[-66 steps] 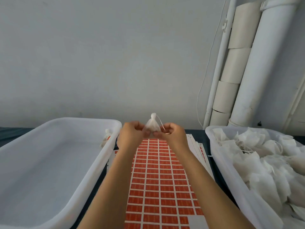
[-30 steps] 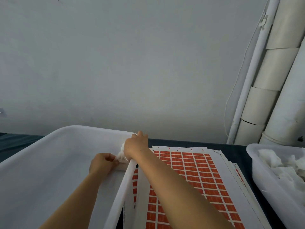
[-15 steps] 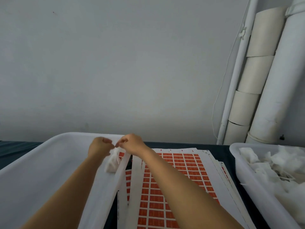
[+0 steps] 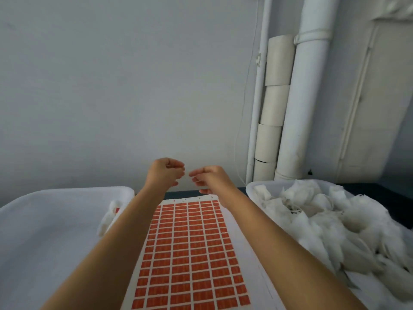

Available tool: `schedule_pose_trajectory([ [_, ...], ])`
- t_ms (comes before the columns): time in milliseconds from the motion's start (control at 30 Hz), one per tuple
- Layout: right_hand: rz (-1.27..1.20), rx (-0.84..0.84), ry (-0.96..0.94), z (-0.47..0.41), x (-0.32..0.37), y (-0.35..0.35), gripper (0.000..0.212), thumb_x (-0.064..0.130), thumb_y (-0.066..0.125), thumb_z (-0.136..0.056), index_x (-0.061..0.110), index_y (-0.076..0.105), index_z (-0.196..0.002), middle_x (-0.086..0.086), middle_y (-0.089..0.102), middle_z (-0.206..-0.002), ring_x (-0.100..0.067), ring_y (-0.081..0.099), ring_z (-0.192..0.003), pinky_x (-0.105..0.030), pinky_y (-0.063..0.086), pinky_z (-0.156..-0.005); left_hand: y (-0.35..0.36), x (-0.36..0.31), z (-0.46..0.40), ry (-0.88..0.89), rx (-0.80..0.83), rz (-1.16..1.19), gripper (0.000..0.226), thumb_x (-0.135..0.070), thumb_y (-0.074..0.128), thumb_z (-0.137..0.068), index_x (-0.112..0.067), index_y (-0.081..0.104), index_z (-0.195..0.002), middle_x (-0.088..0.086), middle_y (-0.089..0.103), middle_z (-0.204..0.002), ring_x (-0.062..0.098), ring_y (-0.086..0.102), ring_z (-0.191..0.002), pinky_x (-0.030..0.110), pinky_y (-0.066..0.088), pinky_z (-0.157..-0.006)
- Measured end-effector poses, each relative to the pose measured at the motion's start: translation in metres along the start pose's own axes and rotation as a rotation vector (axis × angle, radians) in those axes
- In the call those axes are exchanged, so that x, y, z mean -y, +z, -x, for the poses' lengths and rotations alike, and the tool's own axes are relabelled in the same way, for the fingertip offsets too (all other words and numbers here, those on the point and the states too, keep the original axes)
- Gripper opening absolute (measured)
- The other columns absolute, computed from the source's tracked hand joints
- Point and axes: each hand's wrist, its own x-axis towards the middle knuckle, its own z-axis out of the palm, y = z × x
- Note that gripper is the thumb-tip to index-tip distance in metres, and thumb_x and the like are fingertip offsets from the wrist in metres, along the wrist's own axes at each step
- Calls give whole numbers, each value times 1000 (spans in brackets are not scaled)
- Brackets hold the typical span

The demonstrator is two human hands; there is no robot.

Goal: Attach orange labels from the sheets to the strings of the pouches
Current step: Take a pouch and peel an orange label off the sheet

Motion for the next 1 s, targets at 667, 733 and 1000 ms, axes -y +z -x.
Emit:
schedule_pose_trajectory([
  [667,451,-372,225,-16,-81,-146,25,11,71,-76,11,63,-99,-8,63,-106,-24,58,-95,-31,47,-81,150,31,6,-128,330,16,13,-9,62,-89,-17,62,-98,3,63,-100,17,61,-91,16,49,-62],
  [733,568,-366,243,-19,-89,-146,31,16,73,-77,12,62,-105,-8,61,-111,-28,56,-104,-32,44,-84,163,34,2,-161,363,40,16,-8,64,-88,-18,62,-99,0,62,-97,13,60,-85,14,46,-57],
  [1000,784,-446,215,-24,-105,-144,36,16,61,-88,17,36,-61,-5,52,-77,-21,48,-69,-22,25,-46,198,47,-9,-162,429,21,41,-9,68,-85,-18,55,-122,2,61,-104,13,59,-84,15,42,-55],
])
